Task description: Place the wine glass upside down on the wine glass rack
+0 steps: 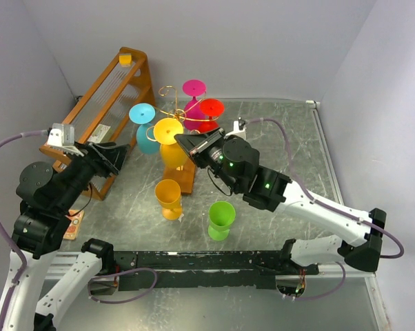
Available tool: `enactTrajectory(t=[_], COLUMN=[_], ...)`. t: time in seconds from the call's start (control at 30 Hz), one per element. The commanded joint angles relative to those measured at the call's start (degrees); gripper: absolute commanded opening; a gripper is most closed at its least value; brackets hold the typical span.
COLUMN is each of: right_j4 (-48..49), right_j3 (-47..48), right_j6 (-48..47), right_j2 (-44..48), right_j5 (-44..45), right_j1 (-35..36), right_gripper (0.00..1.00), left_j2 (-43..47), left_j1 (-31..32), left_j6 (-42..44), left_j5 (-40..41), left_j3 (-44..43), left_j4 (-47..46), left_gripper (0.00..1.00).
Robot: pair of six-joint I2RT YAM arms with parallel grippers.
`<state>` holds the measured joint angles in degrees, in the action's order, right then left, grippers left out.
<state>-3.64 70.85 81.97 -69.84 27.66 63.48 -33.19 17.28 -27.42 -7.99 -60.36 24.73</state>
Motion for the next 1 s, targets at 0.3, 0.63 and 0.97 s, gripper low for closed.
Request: enactTrajectory(t=[0.3,0.63,0.97], right_j4=[-0.4,1.0,2.0], right_j3=[8.2,9.2,11.4], right_j6=[-0.1,0.0,-1.9], right_j2=[-8.8,-12.1,-15.1], right_j5=[6.9,3.0,-2.9], right_j1=[-0.9,-2.4,-3.1], right_gripper=[0.00,0.00,0.00], left_j2=[2.6,2.8,3.6], left_j1=[-0.4,-0.3,-0.4], left_j6=[1.8,2.8,2.9], left_j5=[12.0,13.3,14.2], left_j3=[1.5,2.8,4.0], left_j4=[-4.1,-5.4,-6.0], left_gripper=[0.66,0.66,0.66])
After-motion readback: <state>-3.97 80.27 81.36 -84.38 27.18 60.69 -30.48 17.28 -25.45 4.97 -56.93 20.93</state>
